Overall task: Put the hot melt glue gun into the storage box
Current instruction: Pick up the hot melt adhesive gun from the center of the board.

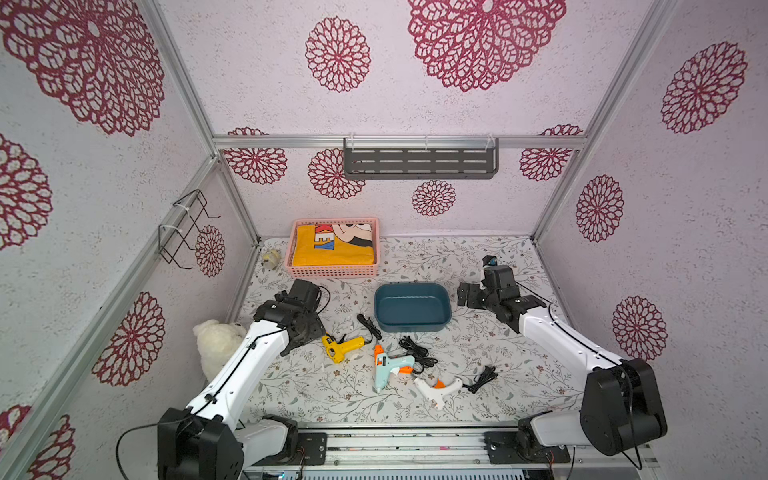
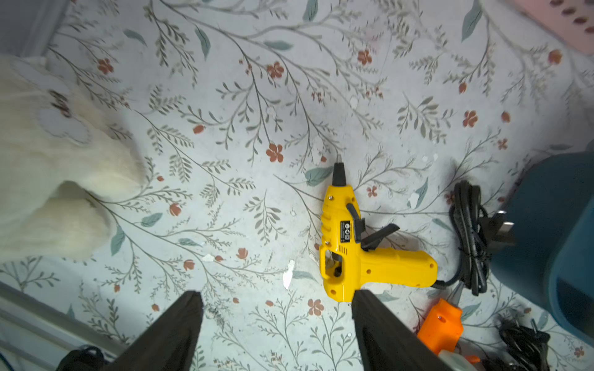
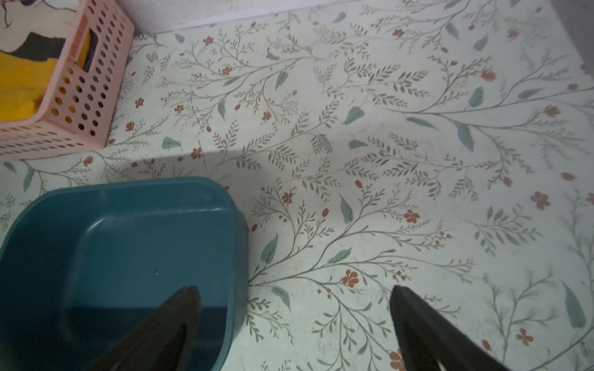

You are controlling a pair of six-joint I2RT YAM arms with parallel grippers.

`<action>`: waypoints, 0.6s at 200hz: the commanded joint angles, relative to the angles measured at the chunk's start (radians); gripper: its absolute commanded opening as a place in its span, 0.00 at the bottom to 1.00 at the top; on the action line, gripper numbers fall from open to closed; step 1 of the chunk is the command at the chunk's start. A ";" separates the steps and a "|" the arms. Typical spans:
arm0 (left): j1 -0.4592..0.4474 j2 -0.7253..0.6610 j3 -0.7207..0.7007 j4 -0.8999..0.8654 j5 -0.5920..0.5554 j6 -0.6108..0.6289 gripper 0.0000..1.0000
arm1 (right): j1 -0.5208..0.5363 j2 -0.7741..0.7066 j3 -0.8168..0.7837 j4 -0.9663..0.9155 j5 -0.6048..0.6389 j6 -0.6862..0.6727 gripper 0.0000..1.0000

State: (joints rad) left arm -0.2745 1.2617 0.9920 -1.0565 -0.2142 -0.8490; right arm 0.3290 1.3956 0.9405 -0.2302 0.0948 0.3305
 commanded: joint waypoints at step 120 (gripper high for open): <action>-0.037 0.346 0.057 0.186 0.108 -0.025 0.82 | 0.012 0.037 0.063 -0.120 -0.089 -0.002 0.99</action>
State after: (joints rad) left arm -0.3122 1.5681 1.0096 -0.9367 -0.1169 -0.8886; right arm 0.3374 1.4433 0.9691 -0.3305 -0.0010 0.3405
